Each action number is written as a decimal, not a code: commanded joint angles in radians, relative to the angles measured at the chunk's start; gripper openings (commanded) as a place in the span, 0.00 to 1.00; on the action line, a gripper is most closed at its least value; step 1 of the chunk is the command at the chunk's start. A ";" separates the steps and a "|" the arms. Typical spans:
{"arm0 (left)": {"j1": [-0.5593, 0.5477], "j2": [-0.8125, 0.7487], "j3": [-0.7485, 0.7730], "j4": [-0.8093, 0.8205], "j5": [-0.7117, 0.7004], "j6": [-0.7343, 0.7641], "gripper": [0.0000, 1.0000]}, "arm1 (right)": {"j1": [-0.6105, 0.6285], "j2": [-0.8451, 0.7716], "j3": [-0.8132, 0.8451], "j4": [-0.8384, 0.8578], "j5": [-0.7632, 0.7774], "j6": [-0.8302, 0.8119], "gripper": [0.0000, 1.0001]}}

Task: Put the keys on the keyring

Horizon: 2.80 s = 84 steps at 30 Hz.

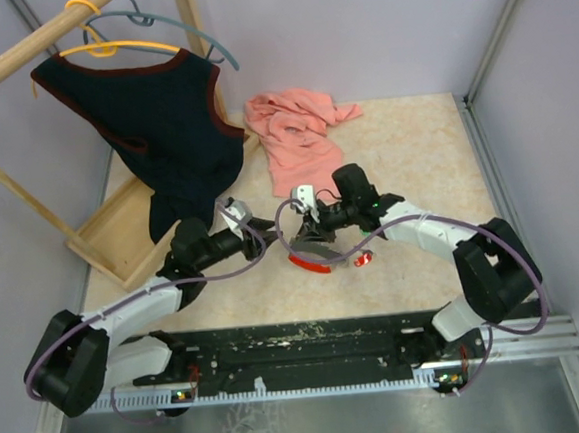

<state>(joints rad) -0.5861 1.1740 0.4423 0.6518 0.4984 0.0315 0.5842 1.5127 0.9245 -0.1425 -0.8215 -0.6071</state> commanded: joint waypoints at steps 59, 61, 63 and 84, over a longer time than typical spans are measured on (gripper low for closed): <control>-0.044 0.173 0.174 -0.151 0.240 0.449 0.12 | 0.054 -0.233 -0.182 0.371 0.131 0.138 0.00; -0.046 0.177 0.178 -0.156 0.229 0.449 0.07 | 0.055 -0.235 -0.182 0.371 0.131 0.138 0.00; -0.046 0.176 0.179 -0.161 0.213 0.448 0.01 | 0.057 -0.237 -0.181 0.369 0.132 0.136 0.00; -0.044 0.121 -0.060 0.378 0.141 0.282 0.00 | 0.024 -0.383 -0.247 0.406 0.148 0.136 0.33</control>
<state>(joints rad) -0.6323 1.3006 0.4362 0.7845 0.6266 0.3958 0.6247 1.0893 0.6651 0.1898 -0.6212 -0.4686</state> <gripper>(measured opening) 0.007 0.342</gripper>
